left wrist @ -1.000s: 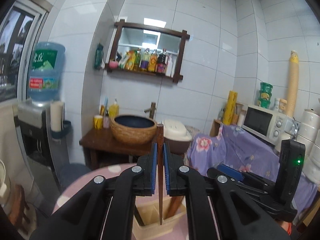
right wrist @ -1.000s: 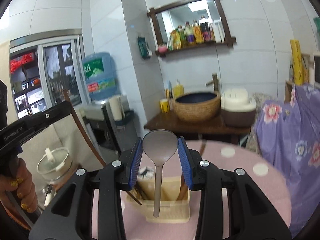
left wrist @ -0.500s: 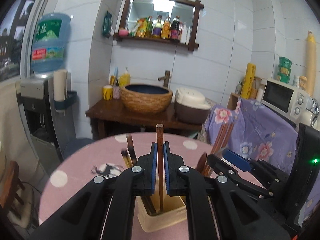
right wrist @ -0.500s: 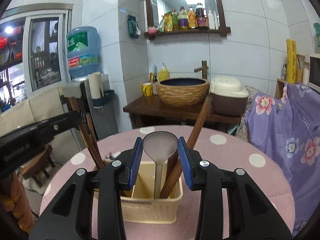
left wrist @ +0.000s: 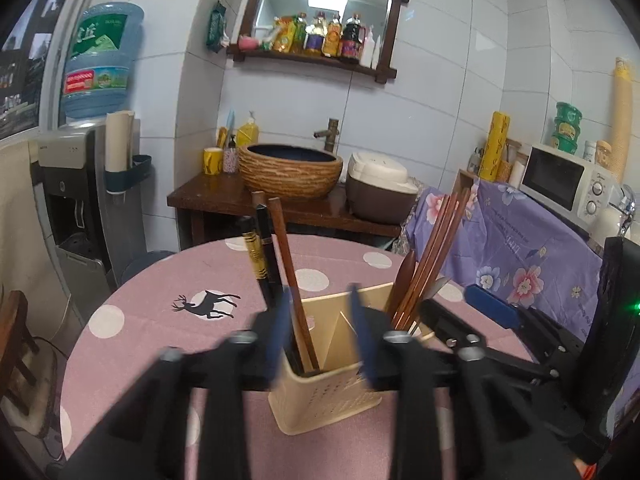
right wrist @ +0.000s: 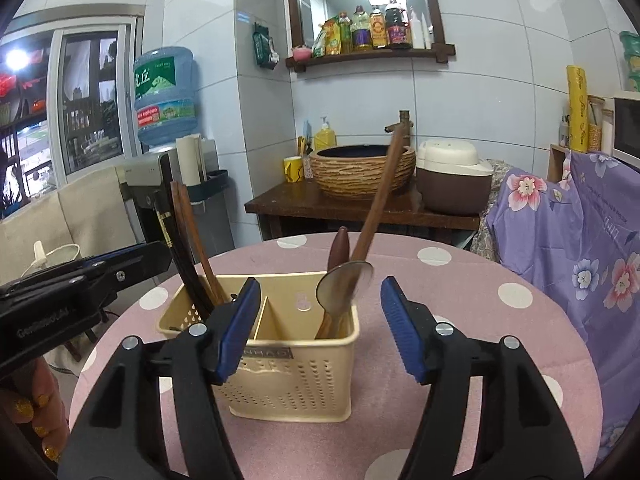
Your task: Organize utensils
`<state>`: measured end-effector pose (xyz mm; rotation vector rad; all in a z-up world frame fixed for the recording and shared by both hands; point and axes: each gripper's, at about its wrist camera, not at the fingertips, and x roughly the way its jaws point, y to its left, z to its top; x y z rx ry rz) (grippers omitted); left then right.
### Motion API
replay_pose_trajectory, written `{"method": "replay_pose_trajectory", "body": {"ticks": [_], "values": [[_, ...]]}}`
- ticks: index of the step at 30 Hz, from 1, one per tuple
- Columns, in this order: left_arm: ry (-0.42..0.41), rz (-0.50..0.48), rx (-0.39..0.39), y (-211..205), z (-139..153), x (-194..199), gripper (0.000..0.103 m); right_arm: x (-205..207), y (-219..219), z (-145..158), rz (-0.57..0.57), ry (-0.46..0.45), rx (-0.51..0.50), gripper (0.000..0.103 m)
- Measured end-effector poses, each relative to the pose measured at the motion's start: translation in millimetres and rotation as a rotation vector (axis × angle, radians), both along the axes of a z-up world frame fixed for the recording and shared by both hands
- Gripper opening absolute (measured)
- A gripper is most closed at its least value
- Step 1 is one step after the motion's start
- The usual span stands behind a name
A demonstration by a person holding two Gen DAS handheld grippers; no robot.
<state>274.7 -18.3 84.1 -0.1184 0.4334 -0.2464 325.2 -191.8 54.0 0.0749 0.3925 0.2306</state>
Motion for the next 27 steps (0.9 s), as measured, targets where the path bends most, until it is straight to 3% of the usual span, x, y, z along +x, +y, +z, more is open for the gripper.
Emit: {"method": "replay_pose_trajectory", "body": {"ticks": [1,3,4,8,16,22,27], "values": [[-0.031,0.022,-0.01,4,0,-9,0.077,-6,-4,0,-0.004,-0.005,0.004,0.068],[-0.09,0.059,-0.025,12,-2,-26,0.095,-23,-13,-1,-0.015,-0.013,0.008,0.082],[-0.117,0.072,-0.025,15,-5,-36,0.098,-33,-19,-3,-0.017,-0.017,0.009,0.084],[-0.136,0.08,0.024,20,-21,-69,0.098,-73,-37,-14,-0.008,-0.016,-0.009,0.097],[-0.136,0.167,0.109,23,-72,-153,0.098,-168,-55,-77,-0.078,-0.038,-0.06,0.097],[-0.127,0.176,0.068,30,-104,-216,0.098,-235,-54,-119,-0.053,0.024,0.038,0.097],[-0.112,0.18,0.041,36,-115,-244,0.098,-277,-50,-113,-0.047,-0.064,0.043,0.097]]}}
